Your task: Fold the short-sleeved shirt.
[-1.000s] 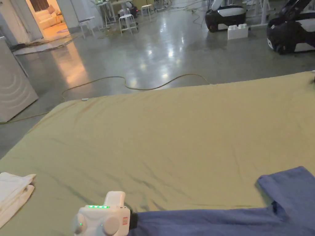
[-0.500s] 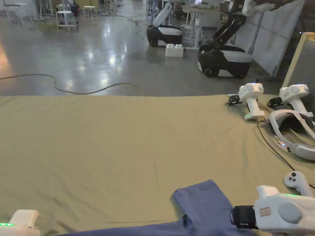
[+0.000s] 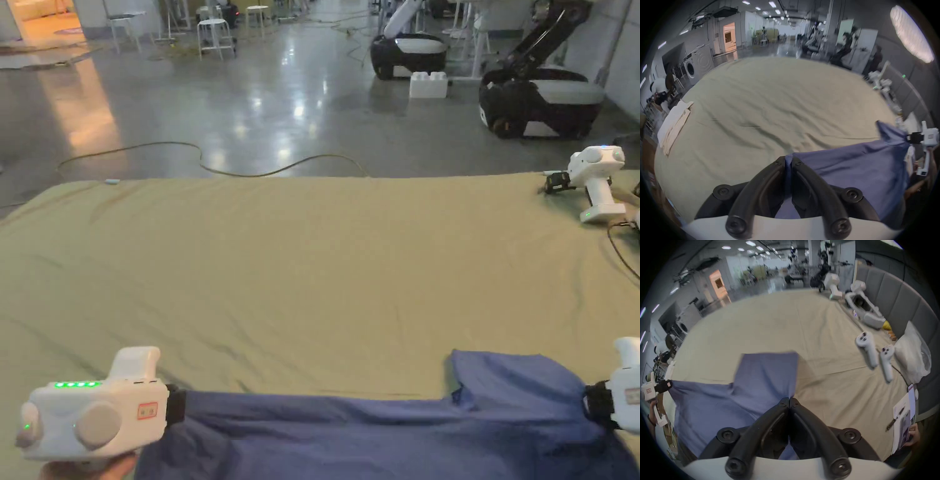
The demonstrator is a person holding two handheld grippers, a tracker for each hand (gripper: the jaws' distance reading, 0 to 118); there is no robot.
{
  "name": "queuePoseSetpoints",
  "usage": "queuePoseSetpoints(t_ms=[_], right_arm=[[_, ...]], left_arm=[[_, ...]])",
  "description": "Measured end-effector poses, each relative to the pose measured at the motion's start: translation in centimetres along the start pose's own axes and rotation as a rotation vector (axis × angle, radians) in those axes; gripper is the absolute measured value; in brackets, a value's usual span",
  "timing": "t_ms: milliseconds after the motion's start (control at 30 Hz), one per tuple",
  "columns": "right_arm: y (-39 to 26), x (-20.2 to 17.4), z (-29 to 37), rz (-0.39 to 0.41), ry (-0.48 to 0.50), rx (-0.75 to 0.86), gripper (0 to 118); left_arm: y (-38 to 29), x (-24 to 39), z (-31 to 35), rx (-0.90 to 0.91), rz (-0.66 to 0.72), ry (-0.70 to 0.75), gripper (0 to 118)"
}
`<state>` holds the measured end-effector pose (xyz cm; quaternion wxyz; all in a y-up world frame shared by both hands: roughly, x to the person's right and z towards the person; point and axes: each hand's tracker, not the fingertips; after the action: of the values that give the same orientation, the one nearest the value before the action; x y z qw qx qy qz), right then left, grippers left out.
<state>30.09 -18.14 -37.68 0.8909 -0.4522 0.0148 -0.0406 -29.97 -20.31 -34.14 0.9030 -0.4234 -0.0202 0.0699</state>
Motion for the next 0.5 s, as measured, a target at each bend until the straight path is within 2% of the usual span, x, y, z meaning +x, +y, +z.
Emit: queuePoseSetpoints(t_ms=[100,233,333,500], right_arm=[[-4.6,0.0,6.7,-0.027,0.034,0.075,0],[-12.2,0.7,11.3,-0.039,0.029,0.086,0],[-17.5,0.8,12.8,-0.032,0.003,0.097,0],[-21.4,0.8,12.0,-0.048,-0.013,0.048,0]], left_arm=[[-4.3,-0.5,6.8,0.047,-0.021,-0.039,8],[-11.3,-1.5,11.5,0.021,-0.012,-0.056,8],[-16.1,-2.8,12.4,-0.016,0.007,-0.056,8],[-20.5,-4.0,11.4,-0.066,0.09,-0.08,8]])
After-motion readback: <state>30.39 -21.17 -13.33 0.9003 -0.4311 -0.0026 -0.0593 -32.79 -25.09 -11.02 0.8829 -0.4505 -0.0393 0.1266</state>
